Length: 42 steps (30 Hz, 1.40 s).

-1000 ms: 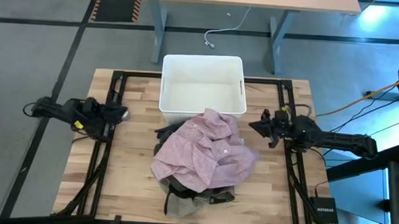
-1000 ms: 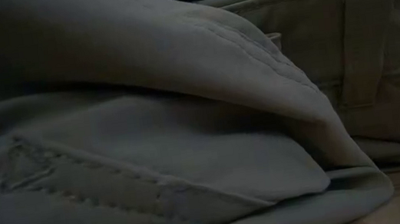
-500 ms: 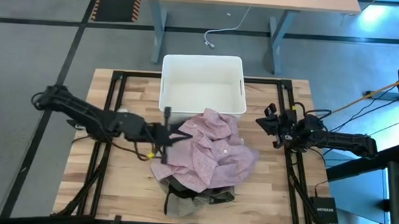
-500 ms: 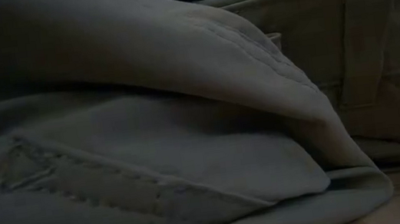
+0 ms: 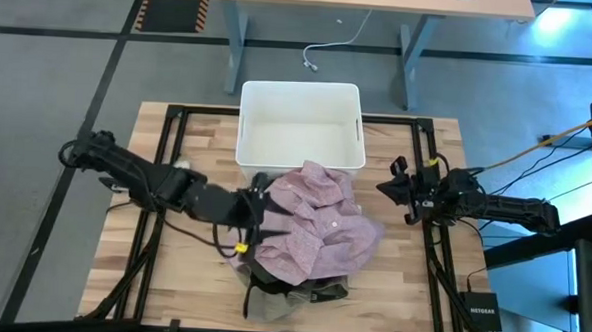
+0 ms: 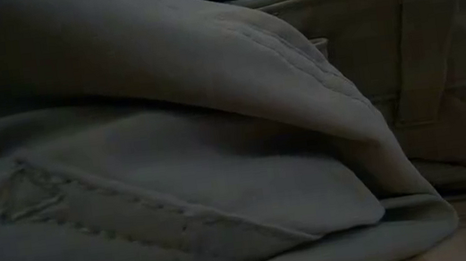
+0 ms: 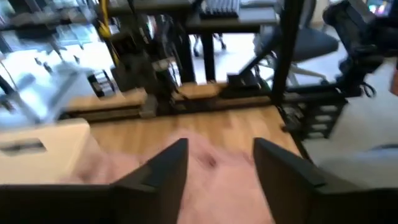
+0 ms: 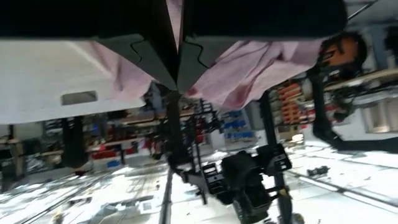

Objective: Sort clothes
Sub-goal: Put the pink polo into the white bin

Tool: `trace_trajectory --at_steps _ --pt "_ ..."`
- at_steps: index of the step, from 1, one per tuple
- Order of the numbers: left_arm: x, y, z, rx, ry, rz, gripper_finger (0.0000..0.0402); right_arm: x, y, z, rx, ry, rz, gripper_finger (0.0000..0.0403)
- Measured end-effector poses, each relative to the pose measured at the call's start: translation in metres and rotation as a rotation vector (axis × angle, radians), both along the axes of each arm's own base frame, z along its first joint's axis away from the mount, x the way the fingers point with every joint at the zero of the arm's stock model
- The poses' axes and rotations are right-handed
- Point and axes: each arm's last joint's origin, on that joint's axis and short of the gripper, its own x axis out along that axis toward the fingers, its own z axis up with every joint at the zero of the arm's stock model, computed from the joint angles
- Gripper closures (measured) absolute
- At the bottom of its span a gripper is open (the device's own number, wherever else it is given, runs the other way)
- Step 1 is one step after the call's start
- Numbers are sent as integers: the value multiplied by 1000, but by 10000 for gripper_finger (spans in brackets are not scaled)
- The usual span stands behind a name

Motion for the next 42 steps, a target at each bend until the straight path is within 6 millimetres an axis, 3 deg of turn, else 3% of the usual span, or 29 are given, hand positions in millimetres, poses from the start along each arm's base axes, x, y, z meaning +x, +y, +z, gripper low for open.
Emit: trace_trajectory --at_steps 6,13,18,26,30,36,39,42 --pt "-3 -31 -36 22 168 34 160 1 1 -5 0 59 57 379" --pt "36 -49 -92 155 256 136 157 2 1 -11 2 115 56 379" --pt "60 -30 -115 323 283 300 163 2 1 -12 -37 120 46 379" --pt "82 2 -140 415 390 362 179 3 1 -15 -31 155 27 379" --pt "86 16 -153 416 467 394 215 3 1 -22 25 232 36 379" --pt "92 25 -171 495 567 354 330 4 -1 -25 35 258 1 379" --pt "93 25 -170 512 560 349 382 4 0 -25 39 263 2 379" --pt "92 21 -157 556 478 392 382 4 -1 -27 42 284 1 379"
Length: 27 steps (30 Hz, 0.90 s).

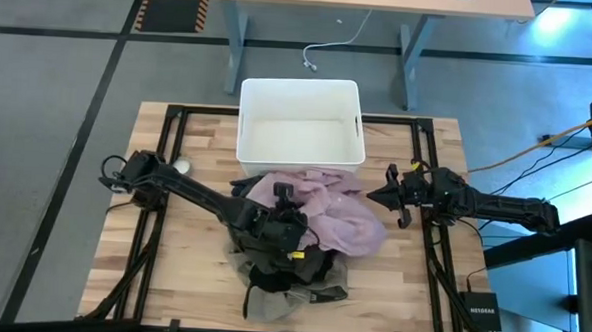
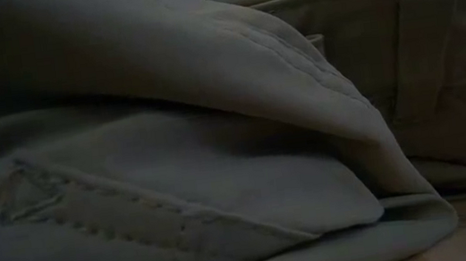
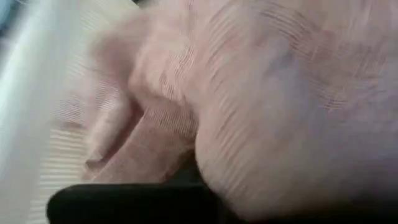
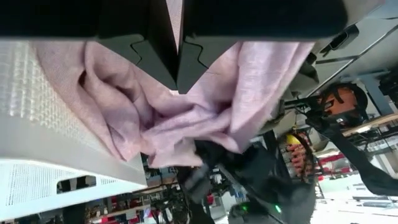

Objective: Sort clothes
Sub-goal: Put the pink polo into the white bin

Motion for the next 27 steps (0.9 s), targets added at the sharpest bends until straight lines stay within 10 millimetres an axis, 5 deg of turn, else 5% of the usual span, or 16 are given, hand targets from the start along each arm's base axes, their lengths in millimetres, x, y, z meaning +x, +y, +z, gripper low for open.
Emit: trace_trajectory --at_steps 15,22,27 --pt "-31 9 151 131 -666 -89 386 0 -2 1 -5 -15 -53 379" --pt "-56 54 206 275 -900 31 386 0 -2 2 -5 -26 -53 379" --pt "-68 97 221 321 -962 157 386 0 -2 2 10 -24 -53 379"
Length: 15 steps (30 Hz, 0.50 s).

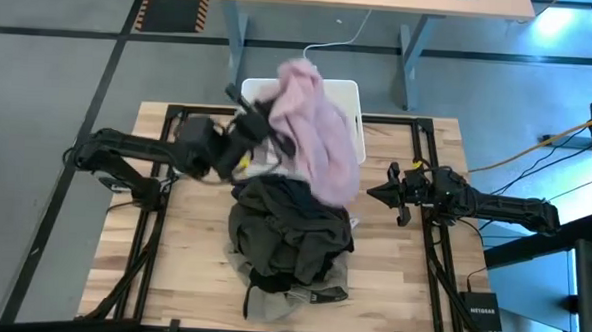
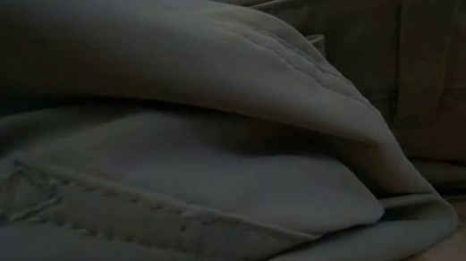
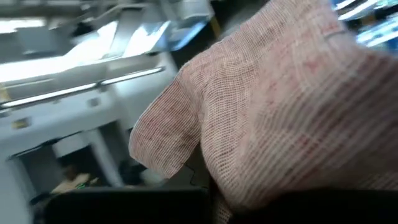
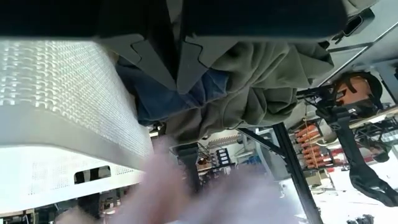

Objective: Sort clothes
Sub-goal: Put the pink polo into the white bin

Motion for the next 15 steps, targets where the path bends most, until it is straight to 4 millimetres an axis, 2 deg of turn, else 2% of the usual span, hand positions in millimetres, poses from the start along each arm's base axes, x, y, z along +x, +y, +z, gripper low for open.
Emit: trace_trajectory --at_steps 7,12,15 --pt "2 53 -8 -63 11 165 381 0 0 0 13 1 -9 379" --pt "7 77 -33 -204 119 210 383 0 0 0 13 3 -18 379" --pt "7 86 -50 -298 193 187 366 0 -1 0 -4 3 -19 379"
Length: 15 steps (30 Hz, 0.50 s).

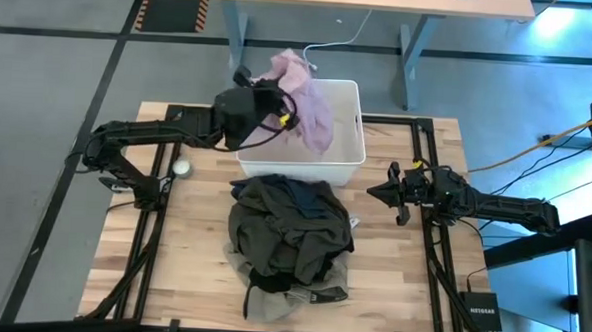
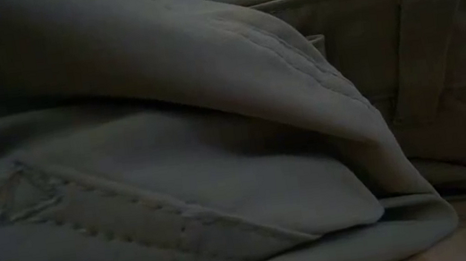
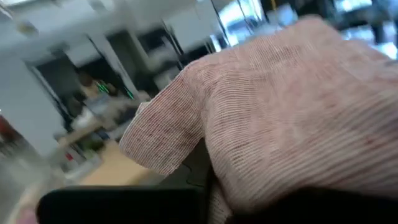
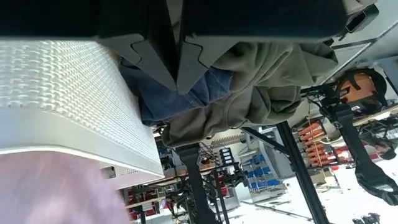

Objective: Sort clothes
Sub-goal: Put the pink polo into the white bin, then put the gray jacket into the white bin

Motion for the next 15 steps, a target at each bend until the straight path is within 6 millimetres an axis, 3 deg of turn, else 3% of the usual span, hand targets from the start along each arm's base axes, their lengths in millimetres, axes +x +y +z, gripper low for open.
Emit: trace_trajectory --at_steps 5,15 --pt "-3 10 -20 -172 38 -50 325 0 0 0 -9 0 0 379" --pt "-5 8 -33 -409 -38 -138 228 0 -1 0 -38 0 -26 379"
